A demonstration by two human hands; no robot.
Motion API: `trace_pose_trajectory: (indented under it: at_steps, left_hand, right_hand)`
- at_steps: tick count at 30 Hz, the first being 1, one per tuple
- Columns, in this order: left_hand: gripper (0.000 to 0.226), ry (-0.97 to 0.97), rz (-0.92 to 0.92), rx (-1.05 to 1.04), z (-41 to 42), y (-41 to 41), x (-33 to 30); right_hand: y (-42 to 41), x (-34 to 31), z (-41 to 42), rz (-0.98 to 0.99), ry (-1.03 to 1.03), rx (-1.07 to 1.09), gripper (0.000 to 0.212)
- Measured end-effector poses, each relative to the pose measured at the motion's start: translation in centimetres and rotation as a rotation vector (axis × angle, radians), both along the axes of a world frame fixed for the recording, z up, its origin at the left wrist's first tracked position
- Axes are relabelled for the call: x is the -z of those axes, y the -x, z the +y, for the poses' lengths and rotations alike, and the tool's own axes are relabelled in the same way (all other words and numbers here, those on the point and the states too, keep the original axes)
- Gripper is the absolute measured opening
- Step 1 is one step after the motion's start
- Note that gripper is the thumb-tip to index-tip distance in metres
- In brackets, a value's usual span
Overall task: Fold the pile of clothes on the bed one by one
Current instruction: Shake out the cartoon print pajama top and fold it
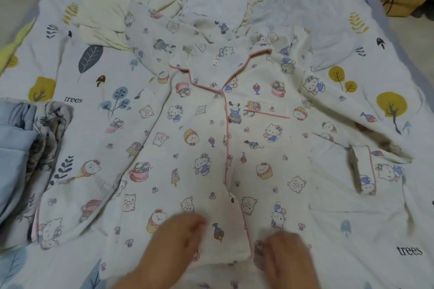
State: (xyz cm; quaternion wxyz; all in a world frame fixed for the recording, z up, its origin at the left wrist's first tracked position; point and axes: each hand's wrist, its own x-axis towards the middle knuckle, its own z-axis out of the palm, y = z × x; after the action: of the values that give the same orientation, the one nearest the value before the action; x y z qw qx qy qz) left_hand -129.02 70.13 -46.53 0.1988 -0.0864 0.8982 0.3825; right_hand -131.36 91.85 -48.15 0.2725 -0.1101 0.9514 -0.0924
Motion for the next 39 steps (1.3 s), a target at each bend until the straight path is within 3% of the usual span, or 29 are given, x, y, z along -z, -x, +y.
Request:
trace_pose_trajectory:
  at_steps: [2,4,5,7,10,13,16,18,19,21,24,25,27,29,30,31,33,36,39]
  left_hand:
    - [0.026,0.301,0.075,-0.217,-2.2,-0.9,2.0]
    - [0.036,0.510,-0.066,-0.362,-3.9,-1.4,3.4]
    - [0.043,0.552,-0.177,-0.386,-4.4,-1.5,3.6]
    - [0.051,0.562,-0.267,-0.352,-5.1,-1.8,4.1]
    - [0.047,0.460,-0.213,-0.277,-6.4,-2.3,4.4]
    - [0.049,0.505,-0.178,-0.200,-9.0,-2.7,3.7]
    - [0.047,0.624,-0.262,-0.061,-10.9,-3.7,2.8]
    - [0.051,0.656,-0.332,-0.006,-10.9,-3.7,2.2]
    - [0.052,0.657,-0.307,0.005,-10.5,-3.5,2.2]
    - [0.040,0.726,-0.082,0.003,-8.4,-2.7,2.3]
    - [0.044,0.715,0.195,0.127,-4.7,-0.7,2.9]
    - [0.050,0.709,0.216,0.184,-3.7,-0.3,3.6]
    - [0.067,0.733,0.208,0.318,-2.0,0.2,5.0]
    - [0.096,0.736,0.128,0.393,-1.4,0.7,5.5]
    - [0.097,0.692,0.116,0.399,-1.5,1.2,5.7]
    - [0.078,0.649,0.167,0.394,-2.0,1.6,5.3]
    - [0.040,0.544,0.295,0.277,-4.0,3.1,4.3]
    - [0.028,0.693,0.411,-0.129,-8.9,5.6,3.3]
    - [0.047,0.822,0.055,-0.398,-13.5,7.2,2.6]
  right_hand:
    - [0.0,0.6,2.8,0.171,0.036,0.382,0.025]
    - [0.1,1.2,3.9,0.121,0.057,0.688,0.046]
    - [0.0,1.7,3.9,0.068,0.056,0.738,0.055]
    - [0.4,2.6,4.0,-0.048,0.071,0.735,0.054]
    - [0.4,2.8,5.4,-0.037,0.133,0.662,0.050]
    - [0.8,1.7,8.2,-0.045,0.125,0.801,0.046]
    - [0.5,1.0,10.8,-0.204,0.087,0.729,0.054]
    - [0.4,0.5,10.2,-0.170,0.004,0.584,0.077]
    - [0.3,0.8,9.8,-0.065,-0.069,0.549,0.077]
    - [0.5,0.3,6.9,0.029,-0.102,0.554,0.064]
    - [2.5,0.4,0.4,0.255,-0.064,0.250,0.060]
    - [2.9,1.1,-1.2,0.311,-0.035,0.137,0.064]
    - [3.5,1.8,-4.5,0.368,0.024,-0.083,0.053]
    - [3.6,2.4,-6.1,0.287,0.037,-0.247,0.055]
    - [3.6,2.8,-6.5,0.229,0.010,-0.307,0.063]
    - [4.0,2.8,-6.8,0.185,-0.013,-0.334,0.071]
    - [5.0,2.9,-7.1,0.163,-0.012,-0.346,0.070]
    - [7.0,2.1,-8.1,0.193,0.044,-0.340,0.044]
    - [10.2,1.3,-9.1,0.176,0.113,-0.344,0.036]
